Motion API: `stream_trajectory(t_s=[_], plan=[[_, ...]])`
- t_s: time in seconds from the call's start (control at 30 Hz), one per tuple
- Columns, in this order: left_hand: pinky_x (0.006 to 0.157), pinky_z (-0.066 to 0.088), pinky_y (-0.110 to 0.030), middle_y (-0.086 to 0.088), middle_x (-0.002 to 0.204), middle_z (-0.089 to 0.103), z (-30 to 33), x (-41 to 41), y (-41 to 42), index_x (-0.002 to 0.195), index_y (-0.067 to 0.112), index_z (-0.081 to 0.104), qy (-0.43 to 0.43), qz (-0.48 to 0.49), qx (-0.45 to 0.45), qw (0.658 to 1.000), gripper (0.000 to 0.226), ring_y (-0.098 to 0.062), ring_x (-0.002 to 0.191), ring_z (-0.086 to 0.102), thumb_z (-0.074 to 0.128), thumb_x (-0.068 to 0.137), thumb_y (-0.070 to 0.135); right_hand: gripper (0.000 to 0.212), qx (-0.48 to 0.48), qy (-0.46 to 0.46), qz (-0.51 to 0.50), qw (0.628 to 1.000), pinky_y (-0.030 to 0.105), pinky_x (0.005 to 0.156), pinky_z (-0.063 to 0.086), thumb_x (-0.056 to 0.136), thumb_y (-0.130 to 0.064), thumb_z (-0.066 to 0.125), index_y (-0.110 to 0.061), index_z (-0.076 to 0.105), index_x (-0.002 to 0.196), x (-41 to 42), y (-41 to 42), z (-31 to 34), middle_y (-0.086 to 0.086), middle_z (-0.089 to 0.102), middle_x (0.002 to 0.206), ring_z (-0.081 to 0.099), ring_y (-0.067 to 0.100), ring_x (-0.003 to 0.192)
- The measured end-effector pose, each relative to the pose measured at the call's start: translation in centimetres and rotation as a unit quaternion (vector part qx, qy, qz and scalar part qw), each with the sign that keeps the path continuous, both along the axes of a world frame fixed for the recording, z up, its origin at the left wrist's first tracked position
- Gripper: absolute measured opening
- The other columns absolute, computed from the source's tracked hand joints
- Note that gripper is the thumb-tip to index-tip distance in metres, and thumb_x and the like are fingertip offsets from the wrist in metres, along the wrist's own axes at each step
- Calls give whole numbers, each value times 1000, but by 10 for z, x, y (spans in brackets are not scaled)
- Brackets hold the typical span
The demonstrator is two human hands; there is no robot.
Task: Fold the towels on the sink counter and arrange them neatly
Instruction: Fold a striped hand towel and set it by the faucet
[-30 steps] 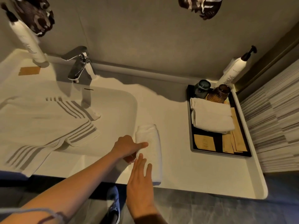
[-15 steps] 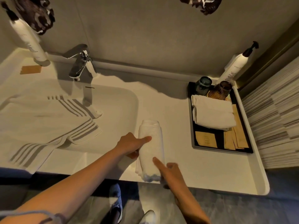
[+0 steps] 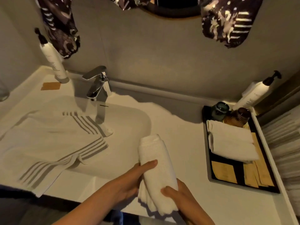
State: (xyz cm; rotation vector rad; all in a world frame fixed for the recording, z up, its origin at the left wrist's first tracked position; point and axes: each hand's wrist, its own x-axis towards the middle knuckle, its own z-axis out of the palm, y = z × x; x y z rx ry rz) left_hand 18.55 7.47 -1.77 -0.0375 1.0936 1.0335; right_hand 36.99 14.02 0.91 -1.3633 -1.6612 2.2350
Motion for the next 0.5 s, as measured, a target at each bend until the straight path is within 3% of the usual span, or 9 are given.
stream_trajectory(t_s=[0.07, 0.13, 0.2, 0.3, 0.4, 0.5], plan=[[104, 46, -53, -22, 128, 64, 8, -14, 1, 140, 7, 44, -49, 68, 41, 996, 84, -38, 118, 62, 88, 72, 29, 55, -5, 9, 78, 997, 21, 79, 52, 67, -28, 71, -20, 62, 120, -17, 21, 11, -6, 74, 109, 69, 11, 102], [99, 50, -48, -22, 121, 68, 15, -32, 7, 133, 0, 52, -26, 112, 54, 992, 69, -36, 113, 65, 86, 76, 19, 56, 11, -15, 119, 993, 20, 79, 51, 67, -27, 71, -21, 60, 122, -35, 42, 16, -6, 74, 111, 68, 10, 103], [92, 55, -41, -18, 114, 72, 16, -61, 20, 127, 0, 58, 26, 140, 37, 989, 58, -31, 108, 68, 82, 77, 17, 55, 56, -46, 84, 994, 14, 71, 50, 64, -29, 75, -19, 62, 117, -62, 66, 16, -2, 74, 107, 69, 9, 94], [84, 58, -36, -10, 113, 74, 9, -111, 55, 128, 10, 60, 89, 155, 47, 983, 53, -25, 104, 71, 80, 81, 22, 27, 118, -86, -66, 987, 14, 51, 48, 79, -12, 76, -14, 65, 103, -113, 105, 11, 7, 69, 98, 65, 15, 80], [75, 61, -36, -11, 114, 74, 3, -163, 104, 131, 12, 57, 121, 169, 57, 976, 56, -25, 100, 72, 80, 82, 26, 37, 171, -64, -172, 968, 32, 74, 55, 76, -16, 80, -14, 63, 109, -174, 144, 0, 7, 68, 105, 66, 20, 90], [77, 60, -40, -17, 124, 67, -2, -209, 156, 136, 9, 50, 89, 230, 71, 966, 54, -30, 108, 68, 72, 89, 20, 47, 159, -2, -252, 955, 49, 86, 57, 75, -16, 82, -9, 59, 116, -236, 187, -7, 10, 69, 105, 68, 28, 96]])
